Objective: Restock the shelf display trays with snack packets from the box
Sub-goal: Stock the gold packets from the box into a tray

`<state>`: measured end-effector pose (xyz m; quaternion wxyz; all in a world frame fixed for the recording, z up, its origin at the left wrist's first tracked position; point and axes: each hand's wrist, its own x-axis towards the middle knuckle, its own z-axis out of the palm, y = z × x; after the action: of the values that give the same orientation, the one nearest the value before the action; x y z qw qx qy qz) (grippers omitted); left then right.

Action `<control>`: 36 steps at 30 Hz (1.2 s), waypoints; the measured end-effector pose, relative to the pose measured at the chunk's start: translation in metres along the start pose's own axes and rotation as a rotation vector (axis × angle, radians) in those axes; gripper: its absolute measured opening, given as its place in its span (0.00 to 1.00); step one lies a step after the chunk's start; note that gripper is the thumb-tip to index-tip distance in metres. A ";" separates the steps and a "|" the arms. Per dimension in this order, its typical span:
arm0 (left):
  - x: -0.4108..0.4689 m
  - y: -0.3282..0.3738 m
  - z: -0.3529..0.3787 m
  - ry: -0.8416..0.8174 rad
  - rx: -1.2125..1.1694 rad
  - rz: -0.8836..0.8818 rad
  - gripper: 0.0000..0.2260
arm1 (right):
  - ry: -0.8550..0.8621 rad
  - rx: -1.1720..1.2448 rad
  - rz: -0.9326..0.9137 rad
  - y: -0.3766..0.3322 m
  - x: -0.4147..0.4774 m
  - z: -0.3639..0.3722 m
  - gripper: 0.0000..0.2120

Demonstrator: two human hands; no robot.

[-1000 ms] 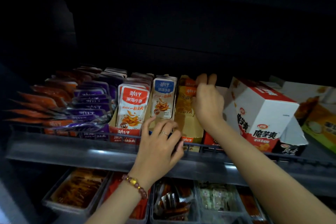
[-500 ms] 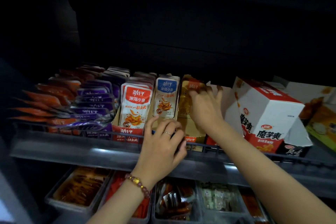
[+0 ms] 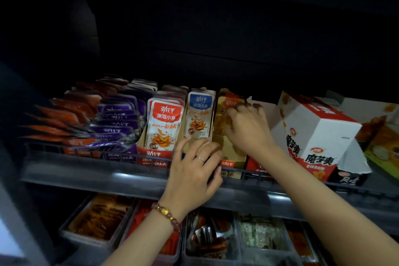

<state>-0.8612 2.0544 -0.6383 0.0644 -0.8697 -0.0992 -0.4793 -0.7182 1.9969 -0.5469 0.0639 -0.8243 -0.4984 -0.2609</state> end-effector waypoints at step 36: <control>-0.369 0.006 -0.132 -1.251 -0.271 0.099 0.15 | -1.387 0.480 0.058 -0.139 -0.473 0.227 0.23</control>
<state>-1.1602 1.9805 -0.8807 -0.0943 -0.9889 -0.0163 0.1138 -0.9275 1.7763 -0.9964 -0.0806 -0.7761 -0.4455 0.4389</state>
